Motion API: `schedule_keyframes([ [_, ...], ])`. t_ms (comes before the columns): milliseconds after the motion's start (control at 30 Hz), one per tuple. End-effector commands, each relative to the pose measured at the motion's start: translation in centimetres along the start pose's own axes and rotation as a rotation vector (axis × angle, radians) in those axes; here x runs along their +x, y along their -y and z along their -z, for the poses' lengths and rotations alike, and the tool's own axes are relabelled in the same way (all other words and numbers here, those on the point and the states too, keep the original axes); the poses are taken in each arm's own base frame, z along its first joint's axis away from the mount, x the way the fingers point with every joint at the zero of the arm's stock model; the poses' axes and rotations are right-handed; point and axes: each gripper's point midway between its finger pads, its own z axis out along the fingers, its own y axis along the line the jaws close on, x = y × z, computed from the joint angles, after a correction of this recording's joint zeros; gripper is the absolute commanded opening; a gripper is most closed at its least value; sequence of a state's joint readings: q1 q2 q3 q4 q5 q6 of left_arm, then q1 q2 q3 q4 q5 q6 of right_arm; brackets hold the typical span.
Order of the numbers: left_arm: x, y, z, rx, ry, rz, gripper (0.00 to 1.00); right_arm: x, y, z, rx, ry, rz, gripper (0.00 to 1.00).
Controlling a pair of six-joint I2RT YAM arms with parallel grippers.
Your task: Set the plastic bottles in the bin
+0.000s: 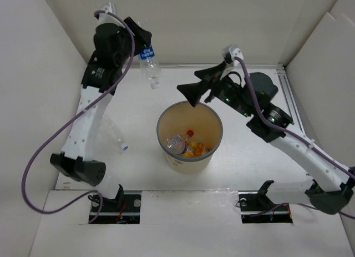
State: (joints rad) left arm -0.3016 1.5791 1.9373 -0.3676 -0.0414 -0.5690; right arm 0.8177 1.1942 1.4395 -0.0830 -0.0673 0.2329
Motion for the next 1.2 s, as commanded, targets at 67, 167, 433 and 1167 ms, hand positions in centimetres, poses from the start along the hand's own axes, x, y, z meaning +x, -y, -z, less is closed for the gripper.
schedule_keyframes([
  [67,-5.2,7.8,7.4,0.329,0.107,-0.016,0.0,-2.1,-2.6,-4.8,-0.158,0.027,0.034,1.0],
  [167,-5.7,9.4,10.2,0.42,0.107,-0.005,0.0,-2.8,-3.8,-7.1,-0.227,0.03,0.031,1.0],
  [433,-5.1,11.0,13.3,0.539,0.08,0.007,0.0,-1.8,-6.4,-11.5,-0.38,0.021,-0.058,1.0],
  [1167,1.0,-10.9,11.4,-0.397,0.096,0.054,1.0,6.4,1.3,-2.3,-0.039,-0.049,0.104,0.02],
])
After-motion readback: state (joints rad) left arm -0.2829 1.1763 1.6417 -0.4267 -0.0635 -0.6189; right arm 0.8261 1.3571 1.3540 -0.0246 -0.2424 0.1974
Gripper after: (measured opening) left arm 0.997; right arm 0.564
